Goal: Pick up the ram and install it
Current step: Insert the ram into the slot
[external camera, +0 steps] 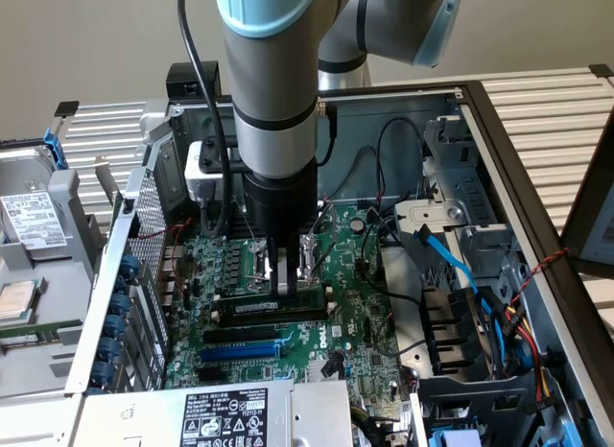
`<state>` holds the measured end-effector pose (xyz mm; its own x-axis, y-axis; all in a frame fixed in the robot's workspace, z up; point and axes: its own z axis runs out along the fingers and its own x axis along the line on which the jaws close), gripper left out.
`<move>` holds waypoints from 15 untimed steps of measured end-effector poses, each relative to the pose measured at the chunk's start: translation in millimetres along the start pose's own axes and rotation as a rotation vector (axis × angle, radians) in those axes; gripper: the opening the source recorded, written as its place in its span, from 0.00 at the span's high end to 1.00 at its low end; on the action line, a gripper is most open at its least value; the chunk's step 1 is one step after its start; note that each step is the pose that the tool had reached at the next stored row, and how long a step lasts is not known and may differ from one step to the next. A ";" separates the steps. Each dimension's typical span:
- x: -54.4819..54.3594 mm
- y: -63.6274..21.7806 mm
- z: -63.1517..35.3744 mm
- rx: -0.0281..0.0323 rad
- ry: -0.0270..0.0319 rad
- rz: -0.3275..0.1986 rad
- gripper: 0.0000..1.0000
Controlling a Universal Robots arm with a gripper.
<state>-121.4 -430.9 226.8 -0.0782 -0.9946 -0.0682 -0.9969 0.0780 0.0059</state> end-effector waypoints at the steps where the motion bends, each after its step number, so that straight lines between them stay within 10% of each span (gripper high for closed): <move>1: 0.0 0.0 0.0 0.0000 -0.0001 0.000 0.87; 15: 0.0 0.0 -0.1 -0.0001 0.0000 0.000 0.87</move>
<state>-121.4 -430.9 226.9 -0.0782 -0.9946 -0.0683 -0.9969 0.0780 0.0060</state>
